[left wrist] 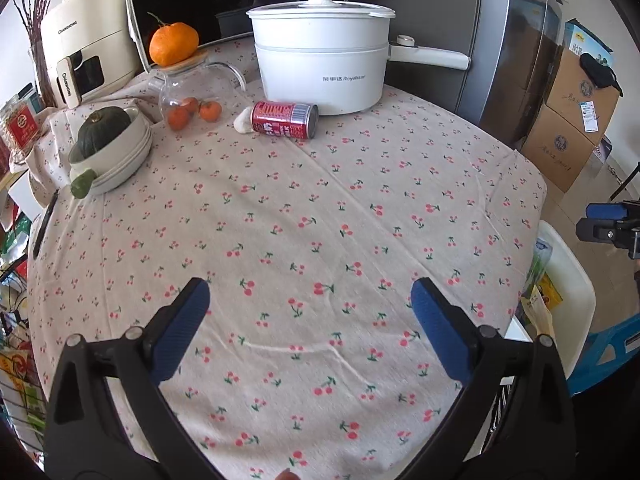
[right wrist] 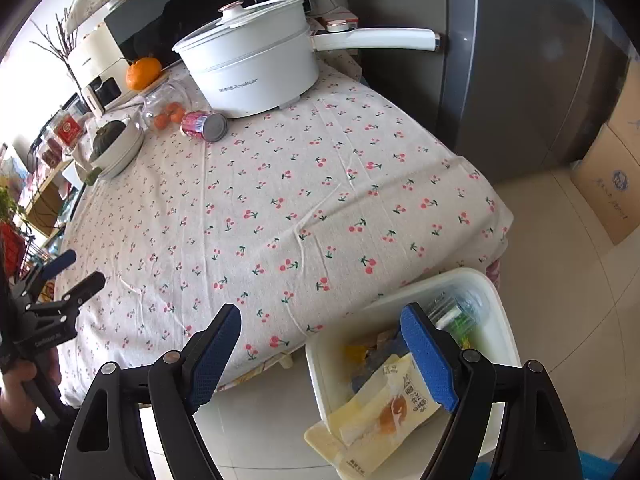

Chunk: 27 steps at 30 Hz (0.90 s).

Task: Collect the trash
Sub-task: 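Open the right gripper over the bin to drop the yellow bread bag, then move the left gripper to the red drink can and grasp it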

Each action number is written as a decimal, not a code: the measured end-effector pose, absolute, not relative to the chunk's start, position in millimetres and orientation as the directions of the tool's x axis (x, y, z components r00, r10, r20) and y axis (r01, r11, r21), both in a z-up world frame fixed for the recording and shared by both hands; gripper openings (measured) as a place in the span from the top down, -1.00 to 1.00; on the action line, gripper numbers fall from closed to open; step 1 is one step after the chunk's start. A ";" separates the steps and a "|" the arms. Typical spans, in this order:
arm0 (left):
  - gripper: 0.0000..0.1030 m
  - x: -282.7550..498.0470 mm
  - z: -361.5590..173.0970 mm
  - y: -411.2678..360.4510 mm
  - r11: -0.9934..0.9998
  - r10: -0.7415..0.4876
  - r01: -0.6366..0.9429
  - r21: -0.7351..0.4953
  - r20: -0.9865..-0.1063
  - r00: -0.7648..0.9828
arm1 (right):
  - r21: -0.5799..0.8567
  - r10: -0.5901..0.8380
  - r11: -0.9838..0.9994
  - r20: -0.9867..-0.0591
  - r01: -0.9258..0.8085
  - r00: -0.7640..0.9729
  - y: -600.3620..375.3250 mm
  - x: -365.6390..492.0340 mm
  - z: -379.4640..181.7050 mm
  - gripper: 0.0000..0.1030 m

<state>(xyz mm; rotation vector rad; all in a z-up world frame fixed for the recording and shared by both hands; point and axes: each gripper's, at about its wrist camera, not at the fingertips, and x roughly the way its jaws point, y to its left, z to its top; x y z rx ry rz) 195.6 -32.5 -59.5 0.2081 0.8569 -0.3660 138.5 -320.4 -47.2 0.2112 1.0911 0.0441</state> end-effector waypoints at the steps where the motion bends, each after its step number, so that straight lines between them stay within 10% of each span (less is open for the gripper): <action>1: -0.99 206.0 -61.7 -32.9 0.913 -0.240 0.407 0.036 -0.759 0.605 | 0.184 0.138 0.981 -0.876 0.056 0.462 -316.7 145.6 -47.3 -0.63; 27: -0.99 431.0 -118.3 -79.1 0.845 -0.360 0.535 0.015 -0.725 0.588 | 0.117 0.173 0.978 -0.920 -0.173 0.351 -271.0 193.4 -90.3 -0.63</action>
